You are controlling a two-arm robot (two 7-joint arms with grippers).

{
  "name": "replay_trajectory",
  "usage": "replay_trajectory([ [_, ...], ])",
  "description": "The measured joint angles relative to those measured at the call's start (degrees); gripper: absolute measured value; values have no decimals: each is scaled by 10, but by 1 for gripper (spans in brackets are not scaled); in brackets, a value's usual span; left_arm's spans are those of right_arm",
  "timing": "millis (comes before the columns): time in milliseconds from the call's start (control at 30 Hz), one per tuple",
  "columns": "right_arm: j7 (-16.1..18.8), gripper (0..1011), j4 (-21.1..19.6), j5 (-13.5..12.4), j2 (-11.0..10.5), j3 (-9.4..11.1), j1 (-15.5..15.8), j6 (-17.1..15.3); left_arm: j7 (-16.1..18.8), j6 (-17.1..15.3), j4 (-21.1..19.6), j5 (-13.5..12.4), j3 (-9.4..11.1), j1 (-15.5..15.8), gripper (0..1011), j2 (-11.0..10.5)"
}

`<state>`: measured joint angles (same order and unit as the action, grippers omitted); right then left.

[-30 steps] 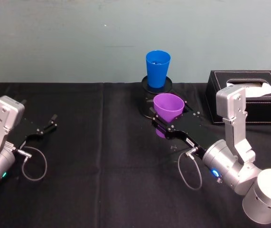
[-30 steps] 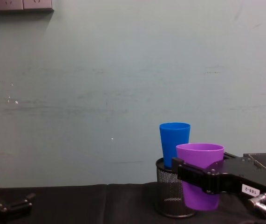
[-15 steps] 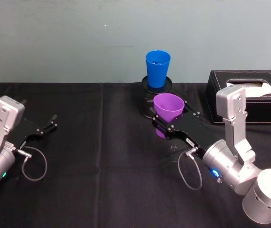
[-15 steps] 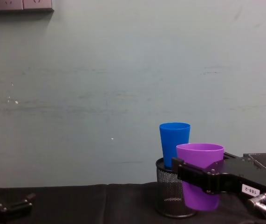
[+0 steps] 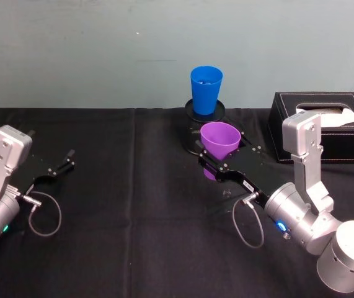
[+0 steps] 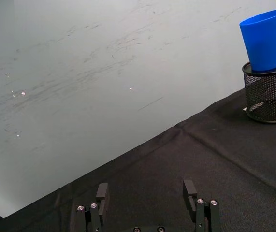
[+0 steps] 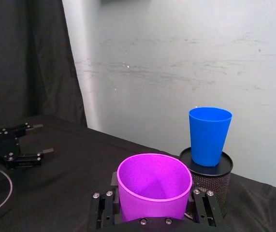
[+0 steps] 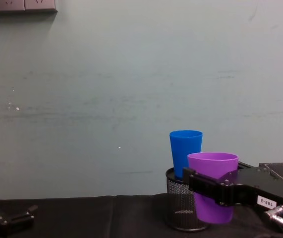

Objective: Pick up one cup with a gripper and tap it against the other cup.

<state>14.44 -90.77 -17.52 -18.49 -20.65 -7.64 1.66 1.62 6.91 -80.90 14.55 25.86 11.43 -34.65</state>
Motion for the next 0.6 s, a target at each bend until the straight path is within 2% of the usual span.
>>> replay_trajectory([
  [400,1,734,1,0,2,1,-1,-1,0,0,0,0,0,0,1000,0],
  [600,6,734,35,3,21,5,-31,-21,0,0,0,0,0,0,1000,0],
])
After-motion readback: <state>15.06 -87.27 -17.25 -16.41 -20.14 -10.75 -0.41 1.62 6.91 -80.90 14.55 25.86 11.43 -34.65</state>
